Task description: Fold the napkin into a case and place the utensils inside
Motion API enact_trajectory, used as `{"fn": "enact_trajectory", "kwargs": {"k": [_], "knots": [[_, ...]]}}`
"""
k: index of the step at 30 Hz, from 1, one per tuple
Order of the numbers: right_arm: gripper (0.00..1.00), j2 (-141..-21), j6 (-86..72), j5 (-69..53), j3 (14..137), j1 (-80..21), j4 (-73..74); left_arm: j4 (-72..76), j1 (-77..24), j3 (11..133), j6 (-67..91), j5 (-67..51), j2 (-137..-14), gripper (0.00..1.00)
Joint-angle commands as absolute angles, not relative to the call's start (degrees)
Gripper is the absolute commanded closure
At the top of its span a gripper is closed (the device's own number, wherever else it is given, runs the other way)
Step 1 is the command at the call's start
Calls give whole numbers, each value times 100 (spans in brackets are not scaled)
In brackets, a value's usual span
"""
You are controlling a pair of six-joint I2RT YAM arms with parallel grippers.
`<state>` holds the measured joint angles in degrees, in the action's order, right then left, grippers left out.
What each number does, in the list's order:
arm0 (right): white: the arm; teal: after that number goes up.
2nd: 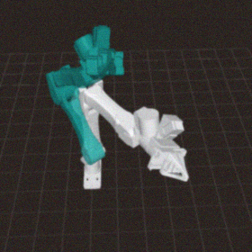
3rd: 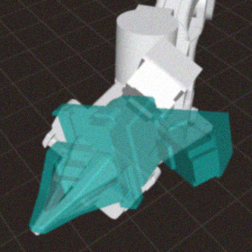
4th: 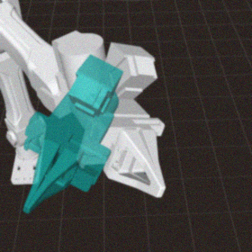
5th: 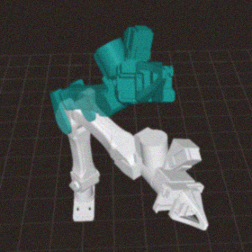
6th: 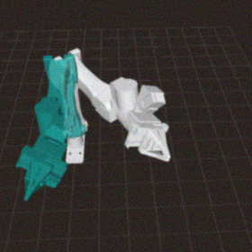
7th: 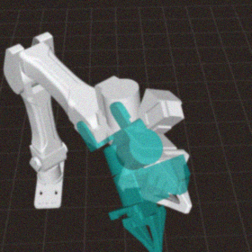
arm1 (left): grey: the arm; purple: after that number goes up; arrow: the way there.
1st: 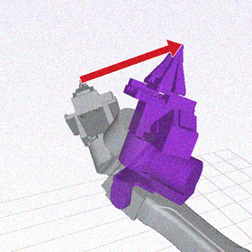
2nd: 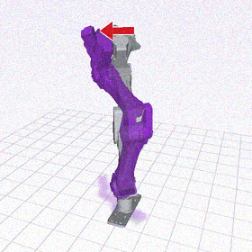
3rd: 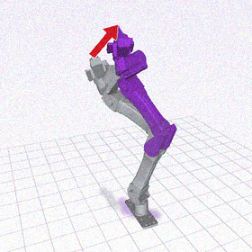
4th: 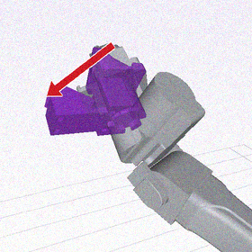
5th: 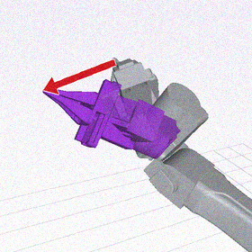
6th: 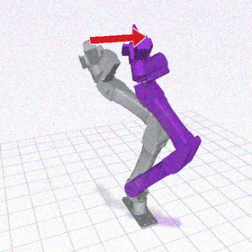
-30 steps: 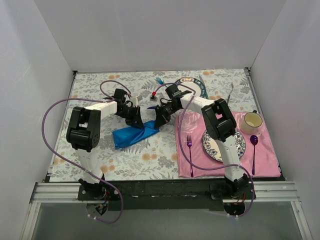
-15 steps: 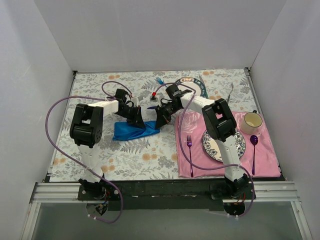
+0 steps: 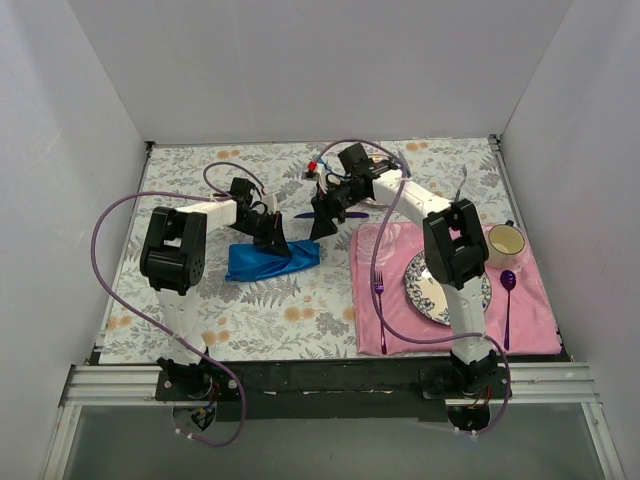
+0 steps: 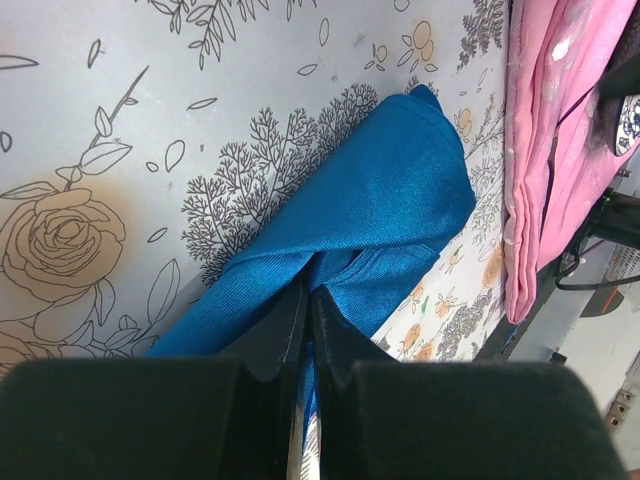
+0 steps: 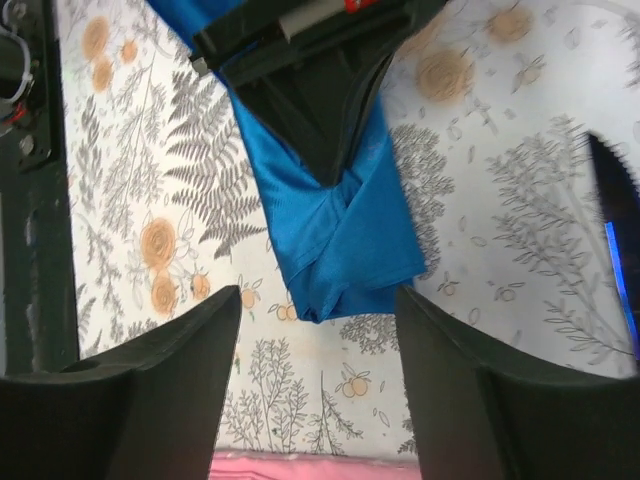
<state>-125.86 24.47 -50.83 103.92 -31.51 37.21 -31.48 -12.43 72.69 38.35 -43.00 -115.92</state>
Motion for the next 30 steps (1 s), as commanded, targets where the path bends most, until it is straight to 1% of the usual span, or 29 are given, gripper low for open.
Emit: {"fn": "enact_trajectory", "kwargs": {"k": [1, 3, 4, 5, 8, 14, 18, 19, 21, 22, 24, 25, 26, 29, 30], "knots": [[23, -12225, 2601, -4580, 10248, -3330, 2848, -3103, -1239, 7295, 3568, -3964, -11769, 100], [23, -12313, 2855, -4457, 10283, -3418, 2848, -3138, -1231, 7312, 3551, -4025, -11769, 100], [25, -12322, 2917, -4360, 10266, -3506, 2769, -3138, -1239, 7321, 3551, -4034, -11777, 100], [26, -12314, 2953, -4272, 10083, -3559, 2647, -3120, -1231, 7330, 3551, -4060, -11795, 100], [25, -12226, 3049, -3921, 9600, -3718, 2084, -3173, -1230, 7392, 3551, -4113, -11821, 100], [26, -12226, 3339, -3595, 9273, -3928, 1820, -3234, -1213, 7435, 3524, -4192, -11821, 100], [35, -12243, 3366, -3376, 9106, -4008, 1661, -3234, -1204, 7479, 3542, -4245, -11839, 100], [40, -12252, 3384, -3297, 9079, -4017, 1661, -3243, -1204, 7488, 3542, -4254, -11839, 100], [46, -12287, 3436, -3209, 9070, -4025, 1670, -3269, -1195, 7541, 3551, -4280, -11839, 100], [54, -12305, 3471, -3130, 9053, -4017, 1679, -3296, -1187, 7558, 3551, -4280, -11839, 100], [60, -12392, 3515, -3050, 9070, -4025, 1731, -3374, -1117, 7620, 3533, -4324, -11830, 96], [65, -12419, 3533, -2998, 9088, -4025, 1758, -3410, -1081, 7681, 3533, -4368, -11795, 94], [67, -12445, 3559, -2980, 9088, -4025, 1784, -3454, -1038, 7716, 3525, -4412, -11778, 87], [70, -12498, 3586, -2918, 9062, -4017, 1802, -3664, -905, 7831, 3411, -4675, -11690, 77], [72, -12515, 3586, -2901, 9062, -4025, 1802, -3848, -870, 7875, 3280, -4745, -11672, 70]]}}
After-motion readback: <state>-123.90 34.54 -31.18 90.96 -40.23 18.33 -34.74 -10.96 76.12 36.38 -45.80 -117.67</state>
